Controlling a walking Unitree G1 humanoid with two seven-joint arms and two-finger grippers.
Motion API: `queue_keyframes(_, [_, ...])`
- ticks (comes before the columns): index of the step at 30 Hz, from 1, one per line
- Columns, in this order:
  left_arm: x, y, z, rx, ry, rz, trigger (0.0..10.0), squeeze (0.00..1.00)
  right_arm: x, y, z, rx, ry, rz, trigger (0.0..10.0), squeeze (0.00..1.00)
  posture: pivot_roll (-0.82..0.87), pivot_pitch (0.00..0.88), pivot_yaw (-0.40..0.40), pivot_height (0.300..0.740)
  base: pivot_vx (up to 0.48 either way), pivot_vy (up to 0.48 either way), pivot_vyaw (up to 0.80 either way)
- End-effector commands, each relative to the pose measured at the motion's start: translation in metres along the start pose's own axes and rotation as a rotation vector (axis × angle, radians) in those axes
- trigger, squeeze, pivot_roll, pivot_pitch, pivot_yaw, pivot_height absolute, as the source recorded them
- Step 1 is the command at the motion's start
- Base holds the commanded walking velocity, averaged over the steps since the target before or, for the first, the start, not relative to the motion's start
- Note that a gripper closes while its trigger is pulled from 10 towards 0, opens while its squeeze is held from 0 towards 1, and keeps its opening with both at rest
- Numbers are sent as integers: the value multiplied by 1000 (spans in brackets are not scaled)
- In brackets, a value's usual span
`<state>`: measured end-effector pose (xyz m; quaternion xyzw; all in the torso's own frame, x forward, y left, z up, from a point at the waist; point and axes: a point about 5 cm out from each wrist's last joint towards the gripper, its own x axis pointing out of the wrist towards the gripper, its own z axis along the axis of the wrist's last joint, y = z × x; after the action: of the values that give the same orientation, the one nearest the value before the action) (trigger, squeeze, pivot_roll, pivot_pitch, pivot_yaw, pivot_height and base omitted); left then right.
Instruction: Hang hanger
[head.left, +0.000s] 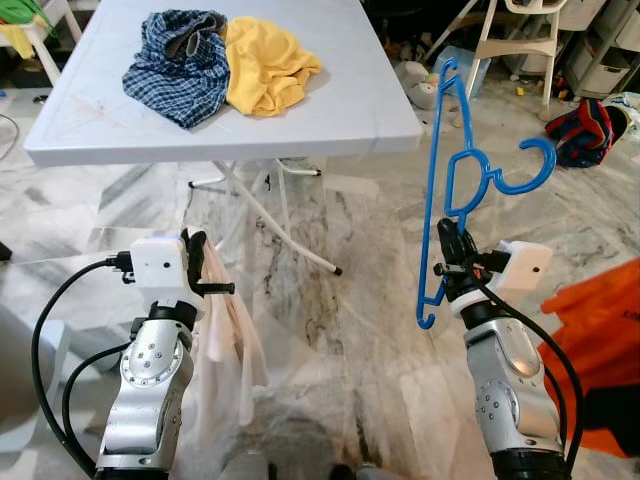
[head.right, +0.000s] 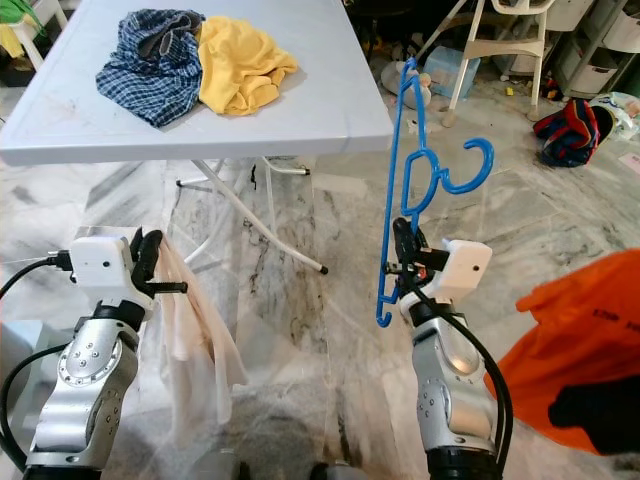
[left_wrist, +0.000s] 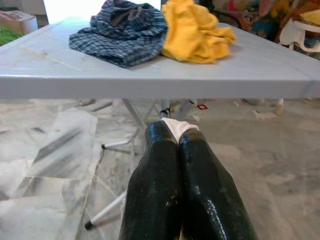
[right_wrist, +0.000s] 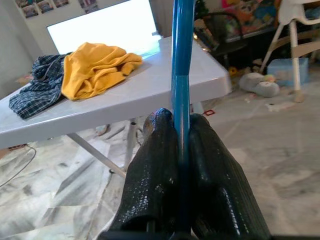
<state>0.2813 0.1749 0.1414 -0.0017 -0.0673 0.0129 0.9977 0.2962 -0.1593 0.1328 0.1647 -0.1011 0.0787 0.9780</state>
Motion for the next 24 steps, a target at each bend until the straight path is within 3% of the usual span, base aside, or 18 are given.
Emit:
queue_keyframes(1, [-1, 5, 6, 14, -19, 16, 10000, 0, 4, 8, 5, 12, -18, 33, 10000, 0, 184, 187, -63, 740, 416, 0, 0])
queue_keyframes(12, [3, 6, 16, 10, -53, 33, 10000, 0, 10, 10, 9, -5, -21, 45, 10000, 0, 188, 189, -75, 740, 418, 0, 0])
queue_keyframes(24, [13, 3, 43, 42, -156, 31, 10000, 0, 9, 10, 5, -2, 1, 59, 10000, 0, 188, 185, -80, 740, 399, 265, 0])
